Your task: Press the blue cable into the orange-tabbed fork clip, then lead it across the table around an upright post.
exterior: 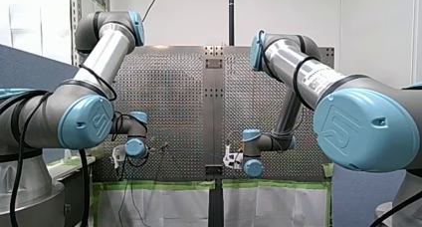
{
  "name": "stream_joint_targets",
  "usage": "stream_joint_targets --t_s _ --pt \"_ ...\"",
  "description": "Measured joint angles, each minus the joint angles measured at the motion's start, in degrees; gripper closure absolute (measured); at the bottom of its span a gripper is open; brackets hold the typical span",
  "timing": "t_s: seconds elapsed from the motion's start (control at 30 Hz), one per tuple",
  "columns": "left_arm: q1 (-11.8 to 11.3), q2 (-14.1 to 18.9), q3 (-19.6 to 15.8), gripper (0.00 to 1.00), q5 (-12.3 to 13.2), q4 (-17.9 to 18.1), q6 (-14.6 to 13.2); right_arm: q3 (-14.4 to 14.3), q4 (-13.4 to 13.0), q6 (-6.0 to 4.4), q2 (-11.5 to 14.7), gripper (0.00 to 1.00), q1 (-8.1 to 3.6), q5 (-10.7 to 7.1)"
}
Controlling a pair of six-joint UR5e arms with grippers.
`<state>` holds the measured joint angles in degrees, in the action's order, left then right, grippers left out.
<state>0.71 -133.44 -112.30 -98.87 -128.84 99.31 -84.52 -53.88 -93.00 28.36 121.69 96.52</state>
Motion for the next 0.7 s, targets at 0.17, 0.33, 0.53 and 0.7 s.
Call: stream_joint_targets --t_s 0.17,0.33,0.53,0.7 --pt "0.01 0.0 -0.1 0.0 1.96 -1.42 -0.06 0.0 0.21 0.0 0.0 1.0 0.0 0.04" --pt "-0.08 0.06 -0.6 0.0 4.54 -3.25 0.18 0.0 0.32 0.0 0.0 1.0 0.0 0.05" --pt "-0.45 0.12 -2.39 0.0 8.02 -3.71 0.8 0.0 0.56 0.02 0.0 1.0 0.0 0.07" --pt "-0.88 0.25 -4.6 0.0 10.56 -1.94 0.85 0.0 0.84 0.06 0.0 1.0 0.05 0.08"
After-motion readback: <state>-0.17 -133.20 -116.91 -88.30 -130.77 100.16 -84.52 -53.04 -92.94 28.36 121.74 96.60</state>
